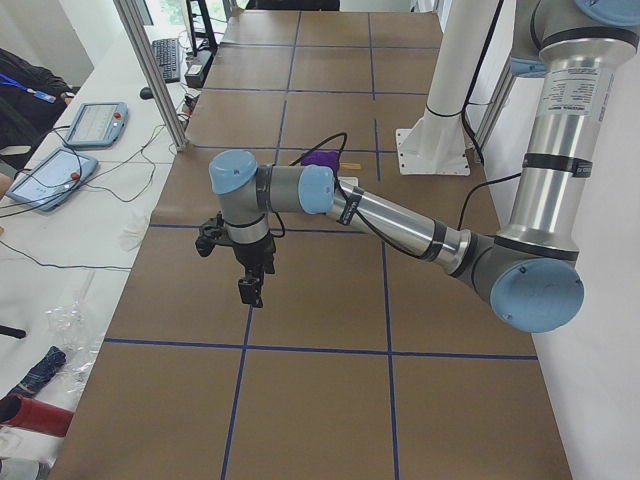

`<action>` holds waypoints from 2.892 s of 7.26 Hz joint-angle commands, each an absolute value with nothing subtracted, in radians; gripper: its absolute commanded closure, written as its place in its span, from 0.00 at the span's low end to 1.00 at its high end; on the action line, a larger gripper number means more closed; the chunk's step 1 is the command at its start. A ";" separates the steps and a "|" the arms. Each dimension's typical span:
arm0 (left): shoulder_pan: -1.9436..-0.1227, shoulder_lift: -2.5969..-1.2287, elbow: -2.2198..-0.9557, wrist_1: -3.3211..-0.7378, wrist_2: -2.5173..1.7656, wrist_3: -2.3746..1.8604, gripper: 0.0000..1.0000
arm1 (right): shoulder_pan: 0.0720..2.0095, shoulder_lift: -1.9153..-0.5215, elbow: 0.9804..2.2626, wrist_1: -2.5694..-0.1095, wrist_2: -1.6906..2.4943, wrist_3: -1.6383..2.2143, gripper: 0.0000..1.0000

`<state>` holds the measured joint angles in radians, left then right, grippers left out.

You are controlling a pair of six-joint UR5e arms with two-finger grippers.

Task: Hang towel on rack

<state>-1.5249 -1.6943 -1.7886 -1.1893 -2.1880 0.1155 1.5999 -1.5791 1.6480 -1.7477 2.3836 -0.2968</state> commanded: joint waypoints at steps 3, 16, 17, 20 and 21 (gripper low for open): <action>-1.526 -1.589 -1.654 -1.412 -2.250 0.118 0.00 | 1.600 -1.568 1.647 -1.746 2.396 -0.295 0.00; -1.525 -1.585 -1.585 -1.609 -2.336 0.077 0.00 | 1.600 -1.545 1.652 -1.746 2.405 -0.288 0.00; -1.525 -1.585 -1.586 -1.609 -2.336 0.072 0.00 | 1.600 -1.545 1.652 -1.746 2.405 -0.288 0.00; -1.525 -1.585 -1.591 -1.609 -2.336 0.052 0.00 | 1.600 -1.546 1.651 -1.746 2.405 -0.288 0.00; -1.525 -1.585 -1.591 -1.609 -2.336 0.054 0.00 | 1.600 -1.546 1.649 -1.746 2.404 -0.288 0.00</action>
<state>-1.5248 -1.5846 -1.5900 -1.6091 -2.3363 0.0536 1.5999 -1.5460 1.6508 -1.7457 2.4048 -0.2884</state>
